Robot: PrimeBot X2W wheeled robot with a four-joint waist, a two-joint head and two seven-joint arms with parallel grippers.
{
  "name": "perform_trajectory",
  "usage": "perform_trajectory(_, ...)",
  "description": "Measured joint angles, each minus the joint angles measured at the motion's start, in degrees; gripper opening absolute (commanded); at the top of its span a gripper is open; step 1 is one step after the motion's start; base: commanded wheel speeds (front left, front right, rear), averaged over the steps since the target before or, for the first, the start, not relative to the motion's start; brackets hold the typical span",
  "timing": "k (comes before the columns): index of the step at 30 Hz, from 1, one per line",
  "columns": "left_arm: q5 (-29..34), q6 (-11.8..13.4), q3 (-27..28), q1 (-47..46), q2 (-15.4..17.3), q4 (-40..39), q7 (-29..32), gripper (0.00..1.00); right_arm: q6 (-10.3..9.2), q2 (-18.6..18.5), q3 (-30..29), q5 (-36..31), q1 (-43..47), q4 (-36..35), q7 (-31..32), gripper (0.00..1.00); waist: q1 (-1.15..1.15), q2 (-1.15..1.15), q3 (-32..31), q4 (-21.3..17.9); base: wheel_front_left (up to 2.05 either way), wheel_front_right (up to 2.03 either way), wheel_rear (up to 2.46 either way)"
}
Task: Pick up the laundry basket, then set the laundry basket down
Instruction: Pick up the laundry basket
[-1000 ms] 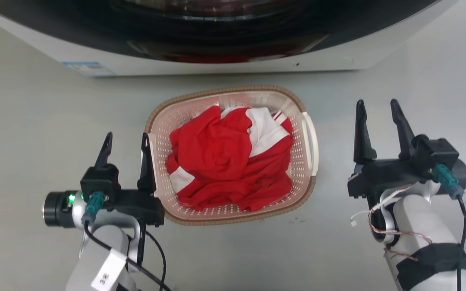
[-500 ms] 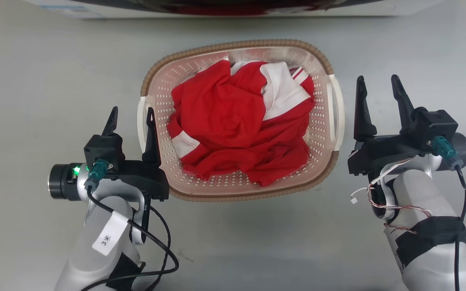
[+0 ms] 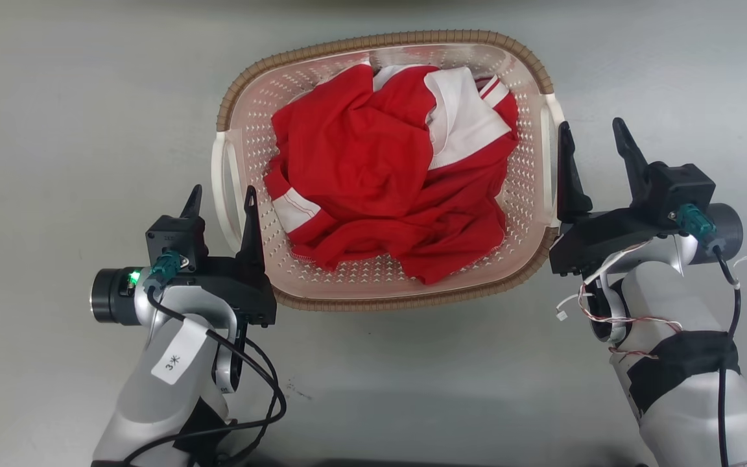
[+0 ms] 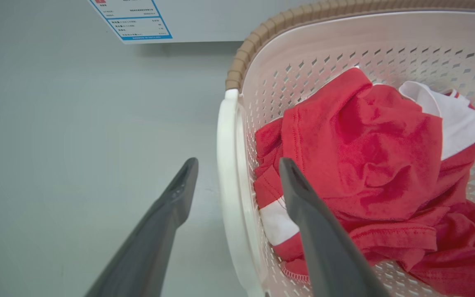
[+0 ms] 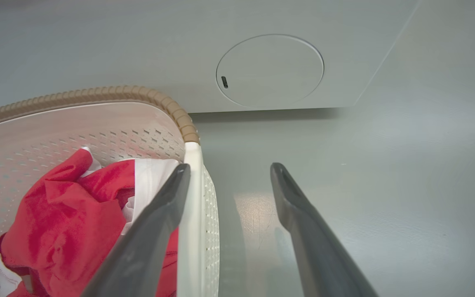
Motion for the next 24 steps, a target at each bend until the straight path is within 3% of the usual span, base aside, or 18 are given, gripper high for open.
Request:
perform_trajectory(20, -6.94, -0.53, -3.65, -5.89, -0.11, 6.54, 0.00, 0.99, 1.01, 0.14, 2.54, 0.00, -4.90, 6.28, -0.01, 1.00, 0.00, 0.00, 4.00, 0.89, 0.00, 0.00, 0.00)
perform_trajectory(21, -7.44, -0.82, -4.13, -6.20, -0.11, 7.20, 0.00, 0.55, 1.02, 0.13, 2.78, 0.00, -5.28, 7.00, -0.01, 0.99, 0.00, 0.00, 4.05, 0.95, 0.00, 0.00, 0.00)
perform_trajectory(22, -7.86, -0.99, -4.48, -6.33, -0.11, 7.58, 0.00, 0.45, 1.05, 0.14, 2.93, 0.00, -5.49, 7.25, -0.01, 0.75, 0.00, -0.01, 4.06, 0.98, 0.00, 0.00, 0.00)
perform_trajectory(23, -8.38, -1.02, -4.90, -6.54, -0.11, 7.91, 0.00, 0.39, 1.07, 0.14, 3.10, 0.00, -5.63, 7.47, -0.01, 0.45, -0.01, -0.01, 4.08, 1.01, 0.00, 0.00, 0.00)
perform_trajectory(24, -8.77, -1.05, -5.25, -6.80, -0.11, 8.16, 0.00, 0.39, 1.08, 0.14, 3.25, 0.00, -5.72, 7.77, -0.01, 0.45, -0.01, -0.01, 4.09, 1.03, 0.00, 0.00, 0.00)
